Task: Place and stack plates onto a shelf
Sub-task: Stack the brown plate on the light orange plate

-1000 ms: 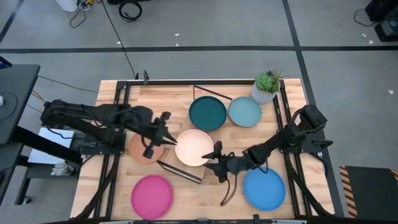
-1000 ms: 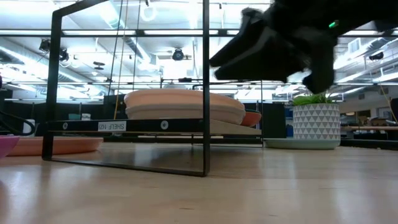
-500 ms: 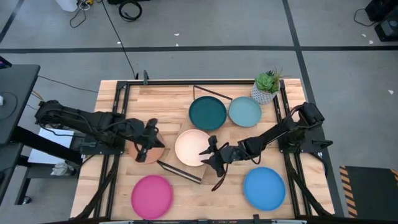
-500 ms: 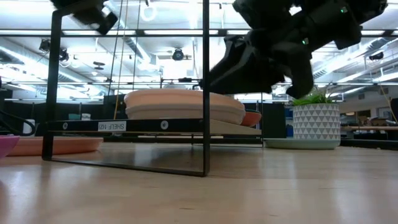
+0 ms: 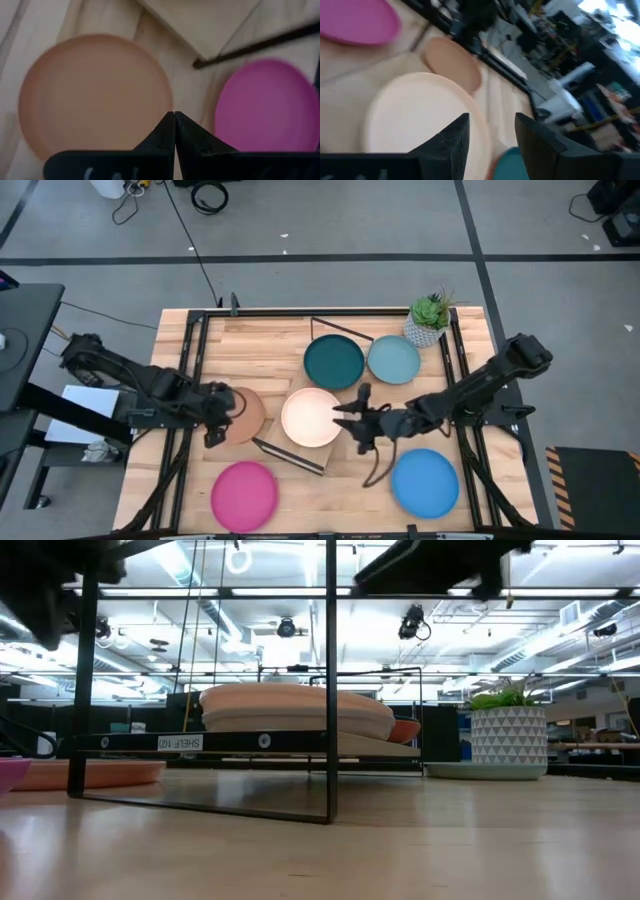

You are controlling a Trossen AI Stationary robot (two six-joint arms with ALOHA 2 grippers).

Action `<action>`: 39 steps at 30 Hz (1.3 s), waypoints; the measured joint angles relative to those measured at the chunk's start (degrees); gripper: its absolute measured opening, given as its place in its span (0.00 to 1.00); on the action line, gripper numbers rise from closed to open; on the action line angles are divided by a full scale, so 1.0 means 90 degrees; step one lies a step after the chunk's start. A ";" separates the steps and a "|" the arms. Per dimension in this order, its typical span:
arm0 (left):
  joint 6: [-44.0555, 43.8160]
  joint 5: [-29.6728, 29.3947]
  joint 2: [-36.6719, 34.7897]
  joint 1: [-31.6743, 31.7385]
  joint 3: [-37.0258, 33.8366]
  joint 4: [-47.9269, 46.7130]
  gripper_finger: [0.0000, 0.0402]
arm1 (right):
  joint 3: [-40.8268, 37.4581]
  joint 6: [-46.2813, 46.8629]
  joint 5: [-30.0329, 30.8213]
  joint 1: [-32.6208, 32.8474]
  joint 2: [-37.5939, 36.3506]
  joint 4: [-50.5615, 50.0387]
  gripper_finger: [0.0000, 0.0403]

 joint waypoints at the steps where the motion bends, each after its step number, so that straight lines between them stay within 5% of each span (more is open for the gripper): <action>1: -0.0010 -0.0074 0.0002 -0.0174 0.0002 -0.0087 0.03 | 0.0000 0.0123 -0.0019 0.0052 -0.0118 -0.0188 0.41; 10: -0.0507 -0.0538 0.0845 -0.1528 -0.0376 0.0403 0.12 | -0.0002 0.1942 -0.0190 0.0605 -0.0468 -0.1212 0.40; 22: -0.0846 -0.0659 0.2988 -0.1592 -0.0372 0.1097 0.32 | -0.0004 0.2450 0.0094 0.1156 0.0372 -0.0674 0.40; 32: -0.0766 -0.0642 0.3437 -0.1600 -0.0372 0.1206 0.32 | -0.0005 0.2435 0.0091 0.1183 0.0360 -0.0641 0.40; 39: -0.0772 -0.0743 0.3450 -0.1670 -0.0372 0.1192 0.23 | -0.0005 0.2454 0.0074 0.1186 0.0360 -0.0647 0.40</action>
